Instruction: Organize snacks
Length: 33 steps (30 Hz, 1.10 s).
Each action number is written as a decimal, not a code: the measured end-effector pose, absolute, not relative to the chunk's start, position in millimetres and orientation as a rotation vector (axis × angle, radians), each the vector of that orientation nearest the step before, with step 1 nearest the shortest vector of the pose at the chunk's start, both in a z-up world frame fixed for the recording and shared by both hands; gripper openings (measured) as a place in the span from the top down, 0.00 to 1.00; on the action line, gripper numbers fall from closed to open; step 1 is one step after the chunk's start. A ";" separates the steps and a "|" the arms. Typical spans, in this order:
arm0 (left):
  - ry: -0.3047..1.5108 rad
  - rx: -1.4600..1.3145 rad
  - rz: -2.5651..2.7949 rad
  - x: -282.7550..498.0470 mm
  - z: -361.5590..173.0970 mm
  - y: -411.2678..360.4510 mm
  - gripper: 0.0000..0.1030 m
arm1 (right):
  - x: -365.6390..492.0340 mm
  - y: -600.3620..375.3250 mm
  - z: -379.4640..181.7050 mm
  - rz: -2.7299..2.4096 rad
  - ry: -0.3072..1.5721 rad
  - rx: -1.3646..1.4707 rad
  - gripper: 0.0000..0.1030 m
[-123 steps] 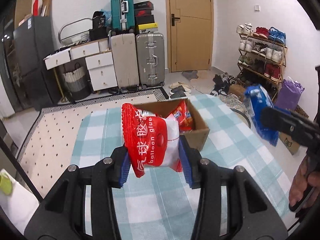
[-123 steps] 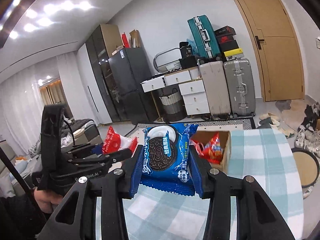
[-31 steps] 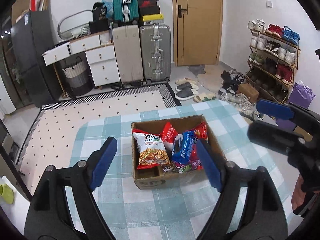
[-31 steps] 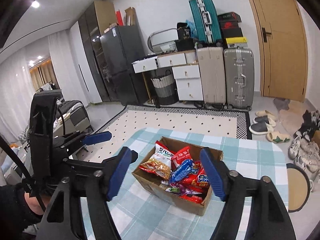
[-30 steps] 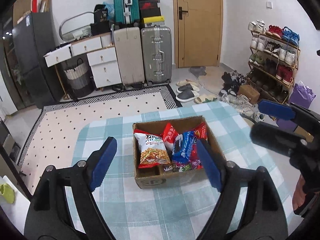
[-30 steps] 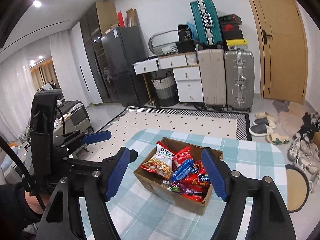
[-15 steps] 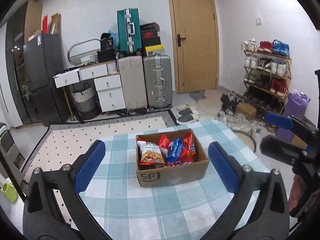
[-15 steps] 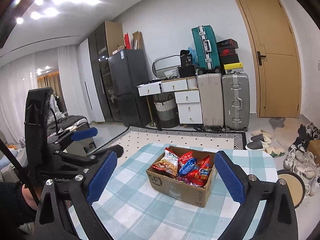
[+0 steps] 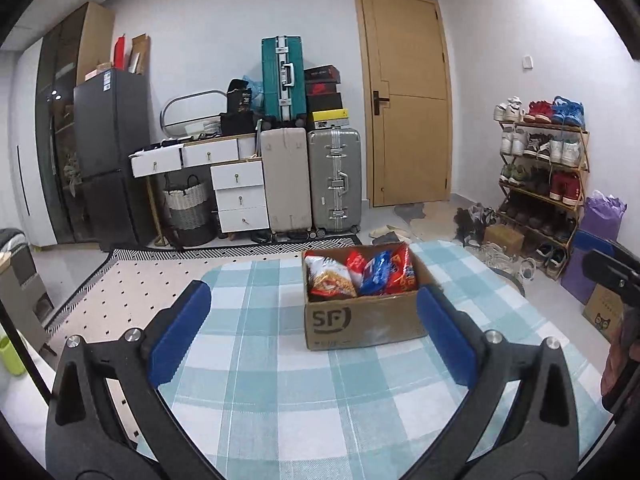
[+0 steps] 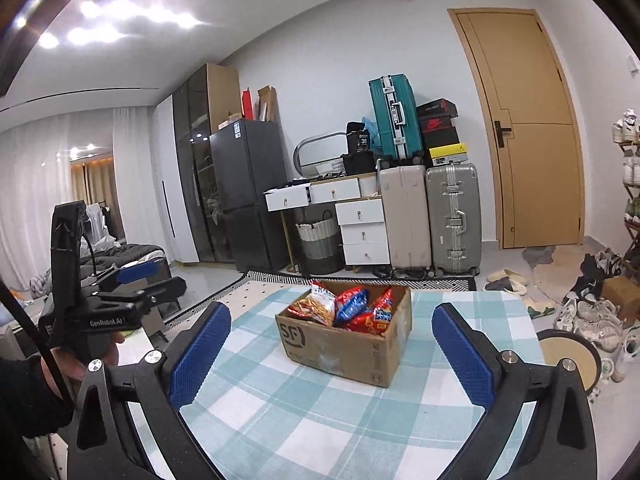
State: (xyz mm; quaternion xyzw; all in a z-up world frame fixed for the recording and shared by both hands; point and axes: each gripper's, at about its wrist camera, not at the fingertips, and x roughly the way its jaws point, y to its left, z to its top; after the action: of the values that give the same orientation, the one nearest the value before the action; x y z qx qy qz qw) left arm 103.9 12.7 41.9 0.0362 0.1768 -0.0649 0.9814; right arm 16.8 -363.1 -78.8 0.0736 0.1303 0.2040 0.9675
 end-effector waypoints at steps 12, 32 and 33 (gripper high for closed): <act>0.272 0.055 -0.104 109.2 -34.5 34.9 0.00 | 21.2 -378.6 -158.2 0.370 0.320 0.190 0.01; 0.450 0.065 0.021 185.5 -136.3 26.9 0.00 | 40.7 -369.4 -203.3 0.272 0.379 0.163 0.00; 0.452 0.062 0.021 186.1 -136.0 27.7 0.00 | 41.1 -369.0 -203.7 0.268 0.376 0.162 0.00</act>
State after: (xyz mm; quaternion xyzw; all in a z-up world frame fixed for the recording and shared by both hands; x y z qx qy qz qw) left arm 186.1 27.7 -136.0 0.0309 0.2241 0.0105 0.9740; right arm 41.1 -369.0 -203.7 0.0802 0.1862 0.1327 0.9702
